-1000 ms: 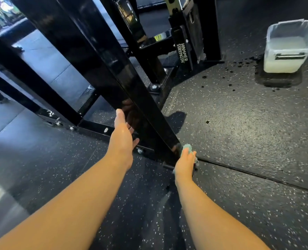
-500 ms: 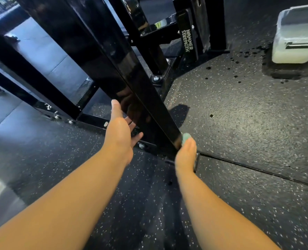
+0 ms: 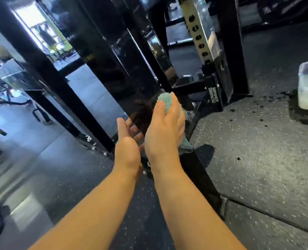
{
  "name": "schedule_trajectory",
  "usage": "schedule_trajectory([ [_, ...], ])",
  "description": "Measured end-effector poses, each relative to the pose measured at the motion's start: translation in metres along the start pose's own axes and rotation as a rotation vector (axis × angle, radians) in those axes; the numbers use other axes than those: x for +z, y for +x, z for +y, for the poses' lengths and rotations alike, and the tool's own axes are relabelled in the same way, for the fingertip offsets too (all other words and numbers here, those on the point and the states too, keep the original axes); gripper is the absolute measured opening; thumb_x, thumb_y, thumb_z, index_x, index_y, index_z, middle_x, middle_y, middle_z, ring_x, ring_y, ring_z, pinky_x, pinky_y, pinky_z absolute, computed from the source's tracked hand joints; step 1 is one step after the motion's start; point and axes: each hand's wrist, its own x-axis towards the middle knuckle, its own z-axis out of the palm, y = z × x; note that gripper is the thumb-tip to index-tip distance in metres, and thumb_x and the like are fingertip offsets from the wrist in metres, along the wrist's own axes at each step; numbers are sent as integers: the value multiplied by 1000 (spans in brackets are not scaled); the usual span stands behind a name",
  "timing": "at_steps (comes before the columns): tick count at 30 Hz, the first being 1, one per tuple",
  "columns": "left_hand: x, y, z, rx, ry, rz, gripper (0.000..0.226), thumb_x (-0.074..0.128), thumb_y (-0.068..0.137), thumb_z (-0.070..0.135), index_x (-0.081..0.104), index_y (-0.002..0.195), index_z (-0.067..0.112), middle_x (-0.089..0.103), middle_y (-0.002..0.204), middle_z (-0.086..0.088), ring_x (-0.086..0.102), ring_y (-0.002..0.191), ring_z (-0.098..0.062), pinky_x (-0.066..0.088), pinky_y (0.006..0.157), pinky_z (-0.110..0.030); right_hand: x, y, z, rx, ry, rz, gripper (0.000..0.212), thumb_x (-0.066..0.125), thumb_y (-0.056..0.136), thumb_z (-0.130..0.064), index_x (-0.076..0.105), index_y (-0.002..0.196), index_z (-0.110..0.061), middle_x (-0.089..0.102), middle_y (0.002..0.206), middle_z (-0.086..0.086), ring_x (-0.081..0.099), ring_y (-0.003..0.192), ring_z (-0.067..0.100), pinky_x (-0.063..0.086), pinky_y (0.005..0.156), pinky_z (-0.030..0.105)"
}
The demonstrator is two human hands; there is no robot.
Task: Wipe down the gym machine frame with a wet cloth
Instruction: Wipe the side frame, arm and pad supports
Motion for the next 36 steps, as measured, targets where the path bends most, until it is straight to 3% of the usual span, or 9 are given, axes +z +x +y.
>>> schedule_trajectory([
  [3, 3, 2, 29, 20, 65, 39, 59, 19, 99, 54, 56, 127, 18, 62, 120, -11, 57, 110, -31, 45, 79, -26, -7, -19, 35, -178, -79, 149, 47, 19, 92, -52, 19, 138, -44, 26, 154, -4, 18, 142, 9, 14, 115, 31],
  [6, 0, 2, 43, 10, 111, 70, 58, 16, 98, 54, 47, 136, 23, 54, 134, 3, 52, 122, -19, 38, 97, -32, -21, -24, 79, 125, -76, 186, 51, 22, 94, -48, 28, 142, -33, 29, 154, 1, 20, 143, 15, 12, 115, 29],
  [9, 8, -3, 70, -1, 91, 94, 53, 19, 99, 53, 61, 113, 24, 67, 107, 5, 58, 106, -21, 41, 96, -34, -23, -11, 64, 292, -75, 193, 56, 26, 98, -45, 34, 146, -18, 32, 153, 6, 22, 143, 20, 12, 118, 35],
  [11, 14, -5, 90, 29, 63, 73, 61, 21, 100, 52, 61, 120, 11, 67, 114, -8, 55, 114, -35, 39, 103, -43, -11, 8, 11, 141, -54, 98, 66, 21, 91, -54, 34, 146, -20, 33, 152, 3, 25, 140, 19, 16, 117, 38],
  [15, 10, -1, 99, 73, 44, 32, 52, 21, 101, 50, 66, 100, 23, 71, 101, 7, 65, 96, -19, 45, 95, -40, 15, 17, -72, -283, -111, -28, 67, 23, 90, -53, 19, 150, -25, 23, 155, 0, 21, 141, 18, 15, 114, 41],
  [19, 2, -1, 94, 124, 85, -32, 51, 17, 101, 51, 64, 102, 31, 69, 94, 11, 64, 91, -15, 46, 87, -34, 4, 6, -24, -515, -186, 37, 52, 26, 95, -46, 19, 146, -35, 25, 154, -2, 27, 139, 16, 19, 110, 37],
  [26, -34, 11, 79, 55, -43, -267, 58, 12, 99, 53, 46, 136, 25, 53, 135, 3, 52, 123, -19, 36, 105, -37, -24, -20, 85, 85, -54, 173, 44, 29, 103, -31, 26, 147, -24, 32, 151, 0, 26, 142, 16, 18, 118, 36],
  [31, -39, 22, 78, 49, -90, -302, 56, 14, 100, 51, 56, 125, 25, 64, 122, 4, 61, 111, -14, 45, 94, -32, 9, 0, -22, -483, -56, -14, 43, 30, 98, -36, 14, 135, -49, 14, 154, -15, 5, 142, -8, 12, 117, 22],
  [36, -28, 28, 116, 98, -53, -246, 53, 19, 99, 53, 68, 92, 32, 73, 90, 14, 66, 95, -12, 51, 86, -34, 22, 38, -101, -958, -287, 22, 55, 39, 100, -26, 12, 147, -22, 9, 155, 8, 5, 145, 10, 13, 114, 17],
])
